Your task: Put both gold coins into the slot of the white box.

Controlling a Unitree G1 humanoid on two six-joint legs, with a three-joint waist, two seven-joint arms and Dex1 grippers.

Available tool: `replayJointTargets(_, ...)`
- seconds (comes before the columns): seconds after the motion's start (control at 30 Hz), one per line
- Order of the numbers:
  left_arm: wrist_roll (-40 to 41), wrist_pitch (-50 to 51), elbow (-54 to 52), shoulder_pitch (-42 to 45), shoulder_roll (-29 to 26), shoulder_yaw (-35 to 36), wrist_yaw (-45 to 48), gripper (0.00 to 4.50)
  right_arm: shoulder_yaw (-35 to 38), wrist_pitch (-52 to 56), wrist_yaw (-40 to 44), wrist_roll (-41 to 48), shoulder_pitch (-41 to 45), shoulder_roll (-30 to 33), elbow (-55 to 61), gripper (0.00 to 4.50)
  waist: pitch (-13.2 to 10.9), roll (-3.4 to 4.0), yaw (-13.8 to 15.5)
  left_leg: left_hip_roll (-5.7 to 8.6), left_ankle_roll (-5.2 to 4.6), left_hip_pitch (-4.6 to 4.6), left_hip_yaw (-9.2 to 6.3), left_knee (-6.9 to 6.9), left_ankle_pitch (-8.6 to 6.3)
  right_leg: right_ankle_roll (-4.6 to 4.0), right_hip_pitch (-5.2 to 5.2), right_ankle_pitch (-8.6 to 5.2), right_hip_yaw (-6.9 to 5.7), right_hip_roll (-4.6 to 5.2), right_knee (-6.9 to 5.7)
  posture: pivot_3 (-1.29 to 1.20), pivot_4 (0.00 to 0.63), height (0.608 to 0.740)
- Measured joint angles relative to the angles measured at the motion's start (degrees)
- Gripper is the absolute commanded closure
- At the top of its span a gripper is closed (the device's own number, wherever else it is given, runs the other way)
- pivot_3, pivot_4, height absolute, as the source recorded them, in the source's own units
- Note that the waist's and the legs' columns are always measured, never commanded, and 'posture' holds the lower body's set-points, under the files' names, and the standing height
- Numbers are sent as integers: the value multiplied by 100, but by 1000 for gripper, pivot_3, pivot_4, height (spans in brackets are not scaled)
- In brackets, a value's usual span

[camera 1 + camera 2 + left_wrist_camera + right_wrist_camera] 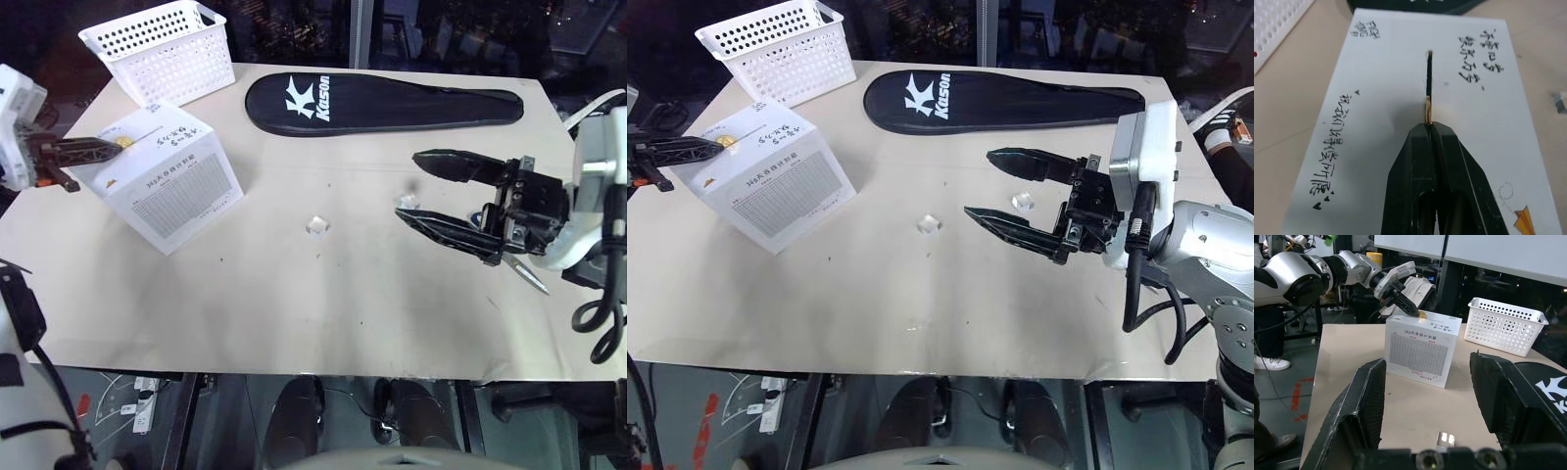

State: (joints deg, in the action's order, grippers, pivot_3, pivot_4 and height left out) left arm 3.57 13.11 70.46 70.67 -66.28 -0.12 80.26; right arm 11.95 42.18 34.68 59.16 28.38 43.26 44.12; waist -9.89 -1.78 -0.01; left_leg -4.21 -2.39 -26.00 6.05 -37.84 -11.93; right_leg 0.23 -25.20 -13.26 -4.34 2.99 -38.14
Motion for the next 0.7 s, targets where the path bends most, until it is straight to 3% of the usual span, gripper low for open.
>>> replayJointTargets(0.13,-54,-152,6,2,68,30,-86,4500,0,-8,0,9,0,29,-3,1543,0,0,1,0,0,2,-1,-5,0,0,0,0,0,0,-9,0,150,740)
replayJointTargets(0.17,-61,-169,10,2,79,46,-98,4069,0,-9,2,10,0,31,-6,1418,0,0,0,0,0,2,-1,-8,0,0,0,0,0,0,-12,0,150,740)
replayJointTargets(0.23,-60,-172,32,2,126,112,-108,3651,0,-13,4,10,0,43,-13,1418,0,-1,0,0,0,1,-1,-15,0,0,0,0,0,0,-19,0,150,740)
replayJointTargets(0.37,5,-224,52,4,187,316,-126,1767,1,-21,8,15,-15,85,-15,1418,2,-4,-7,0,-1,0,-2,-28,0,0,0,0,1,0,-29,0,150,740)
replayJointTargets(0.57,584,139,-605,429,480,919,7,1767,30,-24,-109,-36,-227,202,-45,1418,0,-14,54,-3,-1,-1,-11,-48,0,0,5,0,-5,5,-45,0,150,740)
replayJointTargets(0.7,1734,1406,-3746,-497,1875,1511,-1027,1767,52,-38,-336,-604,-508,399,-227,1418,3,-9,134,4,-6,19,-32,-61,-1,3,46,1,10,30,-48,0,150,740)
